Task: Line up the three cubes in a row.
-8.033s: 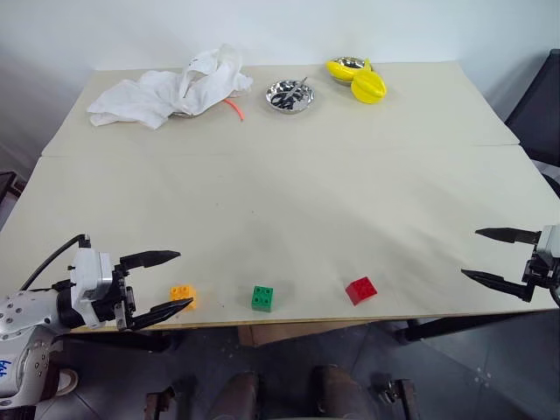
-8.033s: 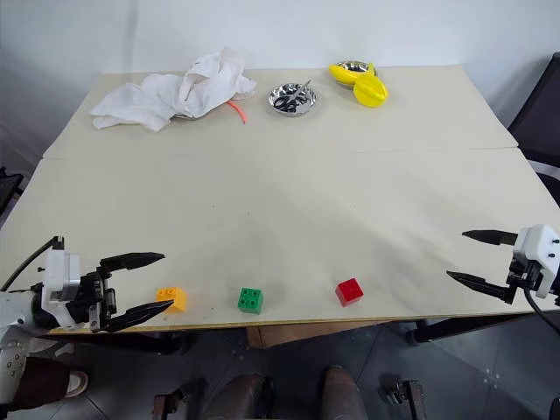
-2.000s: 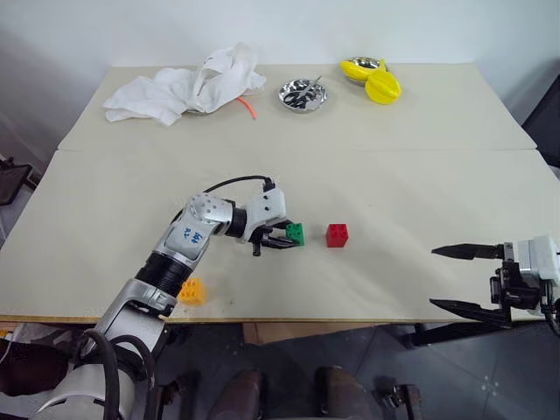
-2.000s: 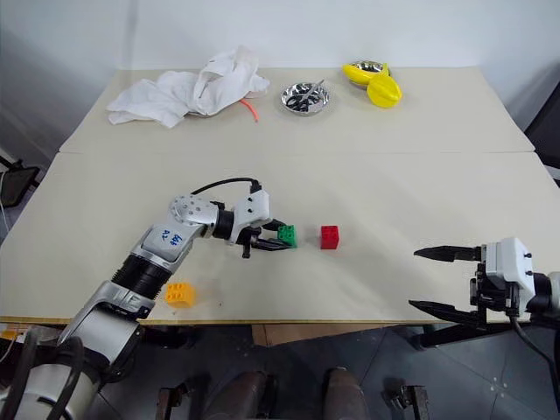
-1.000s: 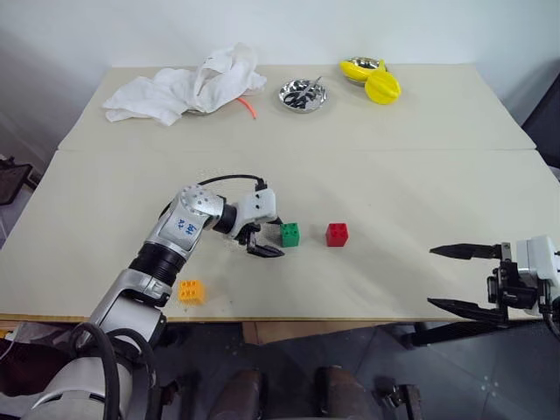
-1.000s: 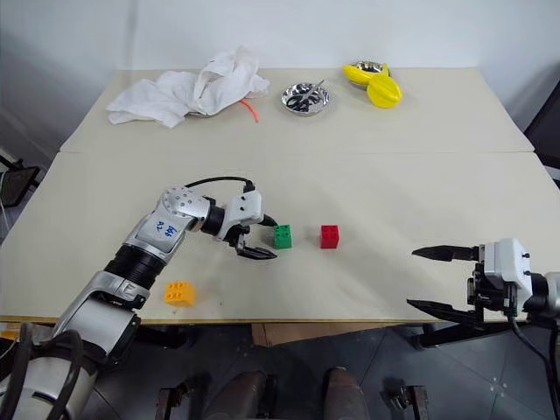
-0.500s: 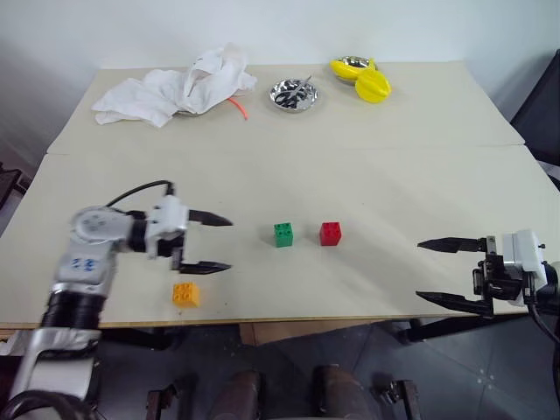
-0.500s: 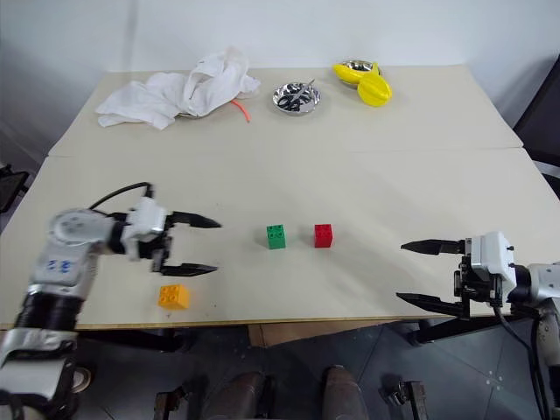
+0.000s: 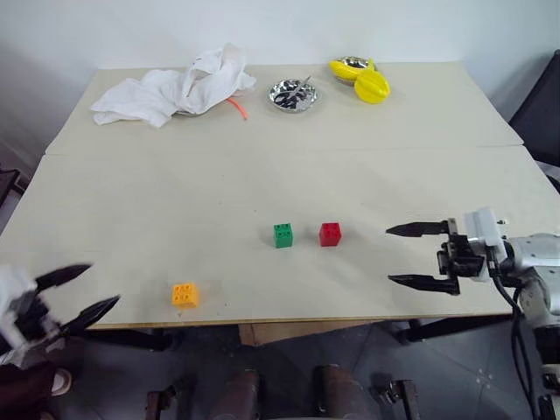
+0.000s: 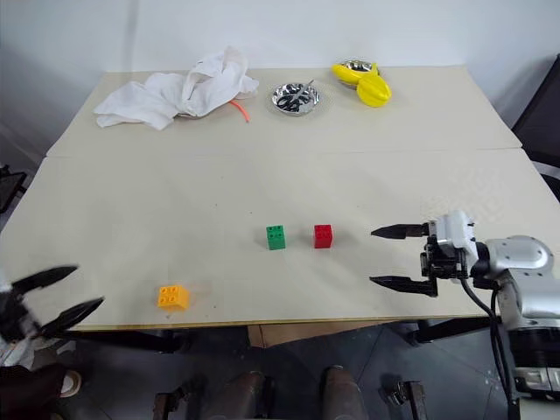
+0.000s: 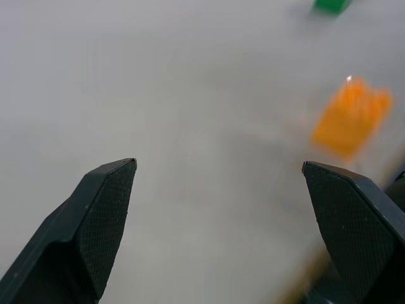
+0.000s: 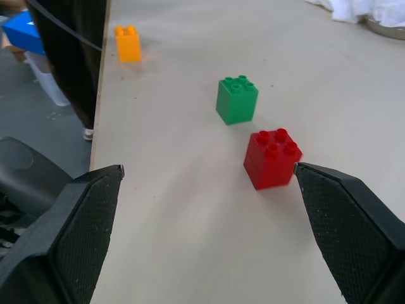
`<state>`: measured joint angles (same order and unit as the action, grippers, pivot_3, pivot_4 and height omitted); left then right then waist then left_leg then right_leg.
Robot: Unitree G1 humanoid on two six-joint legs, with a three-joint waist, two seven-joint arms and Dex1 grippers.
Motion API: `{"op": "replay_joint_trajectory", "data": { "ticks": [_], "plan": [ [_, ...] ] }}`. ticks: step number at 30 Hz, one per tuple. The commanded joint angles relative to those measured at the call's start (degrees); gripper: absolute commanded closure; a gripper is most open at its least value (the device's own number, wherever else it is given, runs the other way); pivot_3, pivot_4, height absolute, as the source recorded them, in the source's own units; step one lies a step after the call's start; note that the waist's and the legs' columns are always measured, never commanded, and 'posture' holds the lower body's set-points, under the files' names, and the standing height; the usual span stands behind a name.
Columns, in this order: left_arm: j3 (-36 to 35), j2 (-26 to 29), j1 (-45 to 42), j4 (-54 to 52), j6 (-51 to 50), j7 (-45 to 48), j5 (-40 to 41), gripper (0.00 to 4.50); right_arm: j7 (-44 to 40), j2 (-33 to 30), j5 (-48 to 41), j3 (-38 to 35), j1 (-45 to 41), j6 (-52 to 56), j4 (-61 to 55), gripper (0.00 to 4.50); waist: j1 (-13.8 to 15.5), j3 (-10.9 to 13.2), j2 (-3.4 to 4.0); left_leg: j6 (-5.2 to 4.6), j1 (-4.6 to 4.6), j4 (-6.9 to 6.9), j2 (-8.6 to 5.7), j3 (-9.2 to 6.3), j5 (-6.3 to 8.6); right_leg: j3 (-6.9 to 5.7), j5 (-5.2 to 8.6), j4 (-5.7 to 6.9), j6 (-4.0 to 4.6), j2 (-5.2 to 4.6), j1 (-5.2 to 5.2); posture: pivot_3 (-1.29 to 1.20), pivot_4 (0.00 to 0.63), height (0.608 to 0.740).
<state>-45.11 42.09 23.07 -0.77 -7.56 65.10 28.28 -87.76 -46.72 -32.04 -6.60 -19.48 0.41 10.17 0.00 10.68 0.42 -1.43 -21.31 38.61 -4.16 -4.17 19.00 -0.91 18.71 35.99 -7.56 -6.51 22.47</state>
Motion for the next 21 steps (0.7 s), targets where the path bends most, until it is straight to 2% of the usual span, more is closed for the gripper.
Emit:
{"op": "replay_joint_trajectory", "data": {
  "ticks": [1,4,8,13,17,21],
  "plan": [
    [-5.15,-1.29,5.51,-0.12,-0.15,0.54,2.43,0.04,-4.18,0.18,-0.47,0.2,-1.88,-1.25,0.51,0.0,0.37,0.0,-0.01,0.0,0.0,-0.01,0.0,0.0,0.0,-0.01,0.0,-0.02,0.0,-0.01,-0.01,0.0,0.15,0.74],
    [-4.12,-1.44,8.52,-2.2,0.49,1.96,2.4,0.04,-4.61,0.04,-0.43,0.79,-3.06,-1.47,1.5,0.0,0.77,0.0,-0.02,-0.03,0.01,0.0,-0.01,0.01,0.02,0.0,0.01,-0.1,0.02,-0.04,-0.06,0.0,0.15,0.74],
    [-0.82,-0.32,7.97,-5.86,0.68,3.46,2.54,0.04,-4.74,-0.84,-1.12,2.1,-3.36,-2.28,1.73,0.0,1.32,0.0,-0.02,-0.04,0.0,-0.01,-0.01,0.01,0.03,0.01,0.02,-0.13,0.05,-0.05,-0.06,0.0,0.15,0.74],
    [4.76,4.12,6.75,-12.2,-2.79,6.67,3.09,0.04,-4.74,-4.79,-4.41,3.42,-1.47,-3.49,-1.39,0.0,1.18,0.0,-0.01,-0.03,0.01,-0.18,0.01,0.03,0.04,0.01,0.02,-0.14,0.05,-0.05,0.0,0.0,0.15,0.74],
    [12.64,6.64,-1.92,-13.32,-5.15,4.04,2.1,0.04,-4.74,-9.68,-7.24,4.74,1.79,-4.61,-4.28,0.0,1.4,-0.05,0.1,-0.02,0.04,-0.35,-0.01,0.01,0.03,-0.04,0.02,-0.16,0.05,-0.05,0.02,0.0,0.15,0.74],
    [21.01,6.79,-8.9,-11.54,-5.04,4.28,-0.29,0.04,-4.74,-10.04,-9.11,3.63,4.55,-3.76,-6.99,0.0,0.77,-0.06,0.06,-0.01,0.06,-0.37,0.01,0.03,0.03,-0.07,0.02,-0.17,0.05,-0.02,0.03,0.0,0.15,0.74]
  ]
}}
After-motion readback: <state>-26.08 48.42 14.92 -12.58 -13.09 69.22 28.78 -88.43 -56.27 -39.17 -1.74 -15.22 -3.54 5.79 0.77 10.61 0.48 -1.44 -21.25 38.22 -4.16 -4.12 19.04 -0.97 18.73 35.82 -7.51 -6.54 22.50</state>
